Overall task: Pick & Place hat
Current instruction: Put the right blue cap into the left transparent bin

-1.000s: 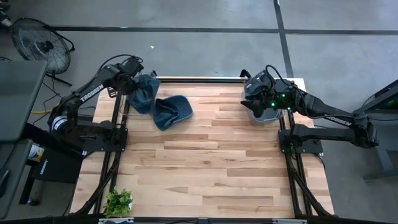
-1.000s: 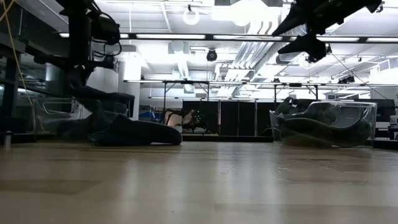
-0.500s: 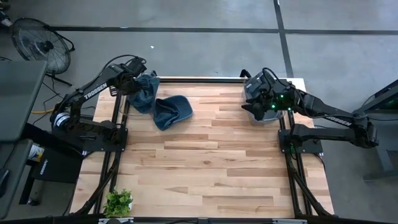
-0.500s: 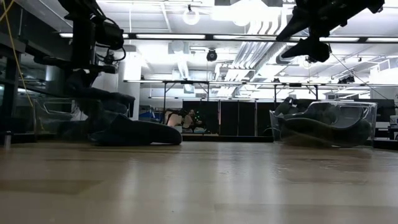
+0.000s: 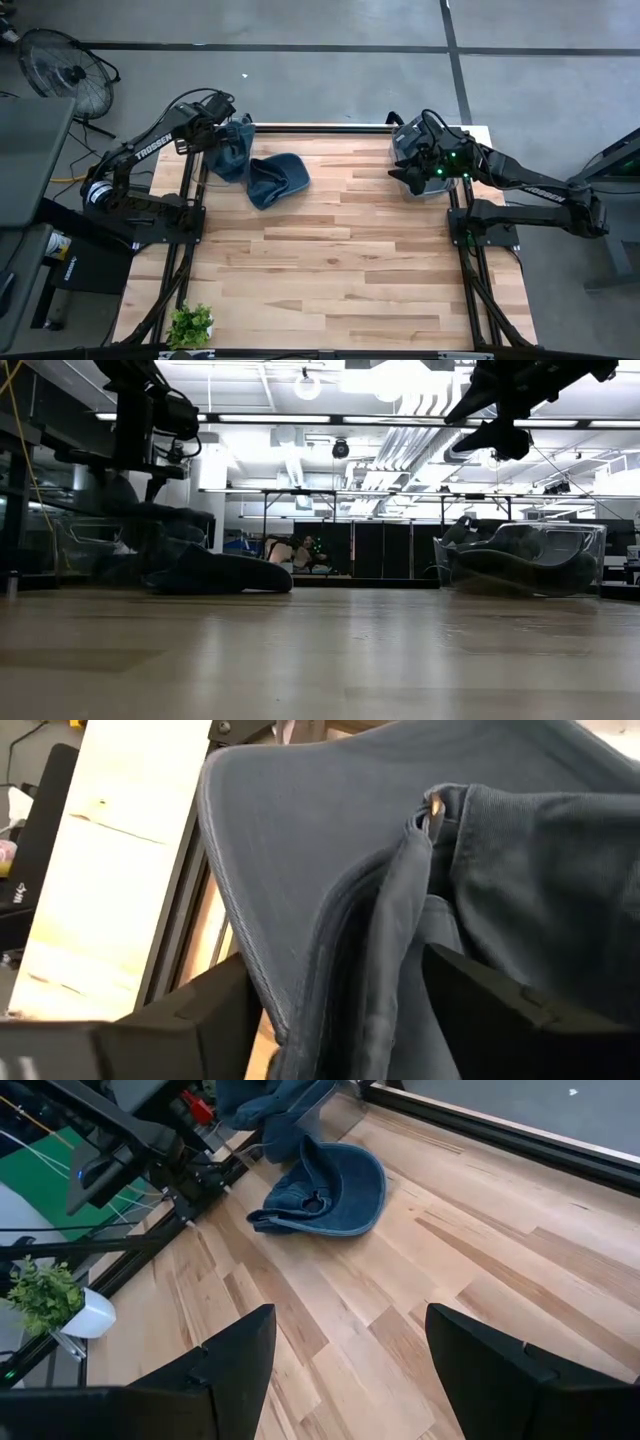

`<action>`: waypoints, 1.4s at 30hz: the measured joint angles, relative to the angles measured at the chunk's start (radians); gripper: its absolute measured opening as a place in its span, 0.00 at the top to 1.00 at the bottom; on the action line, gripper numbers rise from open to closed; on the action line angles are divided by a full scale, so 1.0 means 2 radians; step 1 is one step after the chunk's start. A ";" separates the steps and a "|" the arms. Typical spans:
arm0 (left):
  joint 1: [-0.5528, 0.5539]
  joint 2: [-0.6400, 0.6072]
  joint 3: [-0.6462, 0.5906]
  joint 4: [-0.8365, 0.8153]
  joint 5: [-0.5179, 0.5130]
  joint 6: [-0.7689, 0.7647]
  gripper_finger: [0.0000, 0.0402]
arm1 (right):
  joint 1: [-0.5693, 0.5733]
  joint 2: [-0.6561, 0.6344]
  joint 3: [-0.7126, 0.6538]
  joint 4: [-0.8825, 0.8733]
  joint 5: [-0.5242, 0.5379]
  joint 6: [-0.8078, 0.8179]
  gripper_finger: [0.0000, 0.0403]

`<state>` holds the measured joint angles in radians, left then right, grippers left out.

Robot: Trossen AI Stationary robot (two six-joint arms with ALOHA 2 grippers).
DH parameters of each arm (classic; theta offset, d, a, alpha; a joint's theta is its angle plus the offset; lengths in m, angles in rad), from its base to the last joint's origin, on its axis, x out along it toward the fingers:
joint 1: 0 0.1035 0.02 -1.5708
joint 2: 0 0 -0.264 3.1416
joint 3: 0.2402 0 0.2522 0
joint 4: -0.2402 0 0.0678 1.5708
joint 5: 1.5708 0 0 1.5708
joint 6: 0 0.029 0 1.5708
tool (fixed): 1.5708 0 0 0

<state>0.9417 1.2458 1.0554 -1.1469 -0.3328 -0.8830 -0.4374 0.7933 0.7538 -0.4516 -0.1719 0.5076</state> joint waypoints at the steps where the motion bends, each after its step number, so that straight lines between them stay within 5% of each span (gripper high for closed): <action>1: 0.000 0.000 0.000 0.000 0.000 -0.004 0.33 | 0.000 0.000 0.000 0.000 0.000 0.000 0.38; 13: 0.000 -0.001 0.078 -0.021 -0.074 -0.032 0.29 | 0.000 0.000 0.000 0.000 0.000 -0.002 0.38; 21: 0.000 -0.001 0.137 -0.017 -0.025 -0.012 0.31 | 0.000 0.000 0.000 0.000 0.002 -0.007 0.38; 26: -0.026 0.000 0.145 0.000 0.015 0.005 0.46 | 0.000 0.000 0.000 0.000 0.002 -0.010 0.38; 34: -0.095 0.018 0.145 -0.007 0.009 -0.007 0.95 | 0.000 0.000 0.000 0.000 0.004 -0.018 0.38; 42: -0.170 0.023 0.145 -0.095 -0.038 -0.101 0.99 | 0.000 0.000 0.000 0.000 0.004 -0.021 0.38</action>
<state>0.6013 1.2909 1.3460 -1.3364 -0.4095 -1.0845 -0.4377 0.7937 0.7536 -0.4511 -0.1646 0.4650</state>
